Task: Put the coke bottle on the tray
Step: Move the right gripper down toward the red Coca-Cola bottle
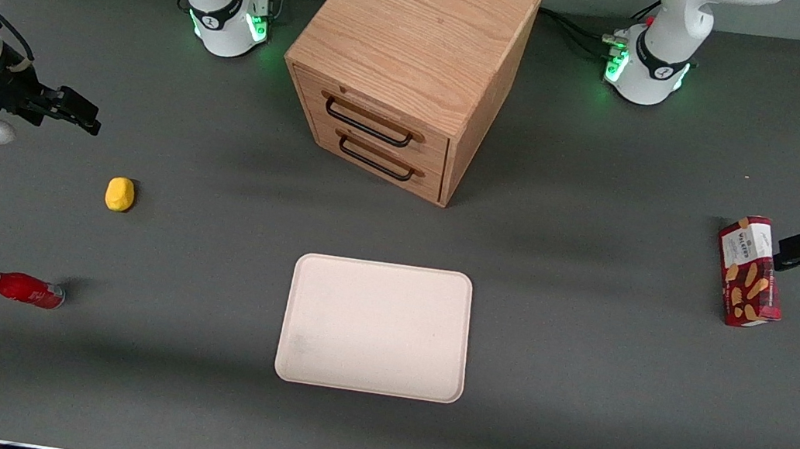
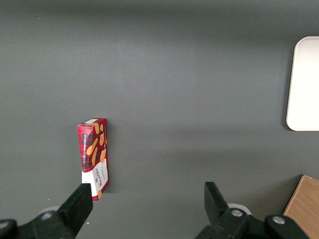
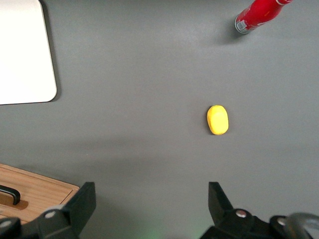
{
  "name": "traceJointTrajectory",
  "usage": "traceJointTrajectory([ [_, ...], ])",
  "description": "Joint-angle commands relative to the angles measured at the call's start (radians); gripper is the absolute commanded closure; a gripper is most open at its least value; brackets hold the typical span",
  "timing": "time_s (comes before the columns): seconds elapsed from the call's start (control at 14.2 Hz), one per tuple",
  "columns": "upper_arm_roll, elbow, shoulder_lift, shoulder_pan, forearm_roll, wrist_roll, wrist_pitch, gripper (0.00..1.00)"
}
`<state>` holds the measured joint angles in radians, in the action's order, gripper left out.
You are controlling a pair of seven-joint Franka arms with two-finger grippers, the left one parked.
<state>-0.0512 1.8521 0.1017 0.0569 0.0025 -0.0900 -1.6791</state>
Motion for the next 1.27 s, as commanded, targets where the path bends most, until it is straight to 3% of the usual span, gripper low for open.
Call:
traceJointTrajectory([
  [0.0, 0.013, -0.025, -0.010, -0.006, -0.022, -0.037, 0.019, 0.00],
  [0.35, -0.004, -0.154, -0.129, -0.015, -0.024, -0.027, 0.018, 0.00],
  [0.56, -0.019, -0.261, -0.247, -0.015, -0.123, -0.014, 0.004, 0.00],
  [0.7, -0.032, -0.362, -0.347, -0.019, -0.121, -0.014, 0.006, 0.00],
  [0.85, -0.080, -0.428, -0.428, -0.023, -0.084, 0.045, 0.001, 0.00],
  [0.99, -0.133, -0.506, -0.517, -0.026, -0.007, 0.160, -0.034, 0.00],
  [1.2, -0.174, -0.580, -0.615, -0.031, 0.020, 0.263, -0.071, 0.00],
])
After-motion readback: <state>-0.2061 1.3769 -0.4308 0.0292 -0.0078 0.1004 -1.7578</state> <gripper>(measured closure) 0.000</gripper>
